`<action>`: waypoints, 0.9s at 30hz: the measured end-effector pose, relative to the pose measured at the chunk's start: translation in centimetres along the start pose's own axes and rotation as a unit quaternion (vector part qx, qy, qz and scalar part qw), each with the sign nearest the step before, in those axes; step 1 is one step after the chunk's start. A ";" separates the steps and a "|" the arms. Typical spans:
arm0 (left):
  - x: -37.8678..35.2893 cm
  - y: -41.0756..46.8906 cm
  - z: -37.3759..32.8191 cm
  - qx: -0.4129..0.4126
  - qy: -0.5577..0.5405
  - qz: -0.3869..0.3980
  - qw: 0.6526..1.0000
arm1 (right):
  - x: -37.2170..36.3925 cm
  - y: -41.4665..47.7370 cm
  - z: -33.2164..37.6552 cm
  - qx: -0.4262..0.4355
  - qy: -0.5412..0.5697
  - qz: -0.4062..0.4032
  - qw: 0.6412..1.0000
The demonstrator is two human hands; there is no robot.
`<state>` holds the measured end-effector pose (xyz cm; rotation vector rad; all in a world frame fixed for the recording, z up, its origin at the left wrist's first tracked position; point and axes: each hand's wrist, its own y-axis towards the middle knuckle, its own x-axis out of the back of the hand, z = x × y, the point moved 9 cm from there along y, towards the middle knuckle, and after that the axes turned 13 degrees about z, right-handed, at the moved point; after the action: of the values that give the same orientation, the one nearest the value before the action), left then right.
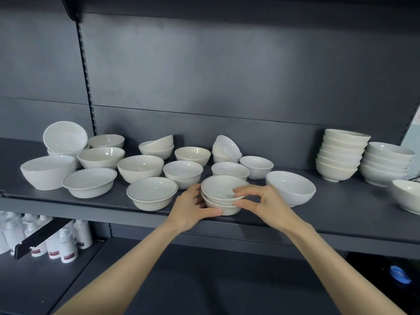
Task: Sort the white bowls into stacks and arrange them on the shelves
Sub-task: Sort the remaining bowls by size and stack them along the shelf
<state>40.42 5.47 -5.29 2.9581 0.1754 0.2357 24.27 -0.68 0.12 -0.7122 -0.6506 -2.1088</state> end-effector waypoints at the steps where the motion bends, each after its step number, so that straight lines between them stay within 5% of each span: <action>1: 0.0 0.0 0.1 0.001 0.004 0.000 1.000 | 0.1 -0.1 0.0 0.003 0.003 -0.003 1.000; 14: 0.0 0.3 0.5 0.042 0.034 0.030 0.998 | -0.5 -0.1 -1.9 -0.052 0.072 0.004 0.996; 27: 0.0 -1.6 -2.3 0.005 0.050 -0.029 0.998 | 0.3 -0.8 0.1 -0.049 0.090 -0.017 0.995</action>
<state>39.89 7.39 -3.35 2.9475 0.2744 0.3752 23.46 -0.30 0.27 -0.5594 -0.4652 -2.2176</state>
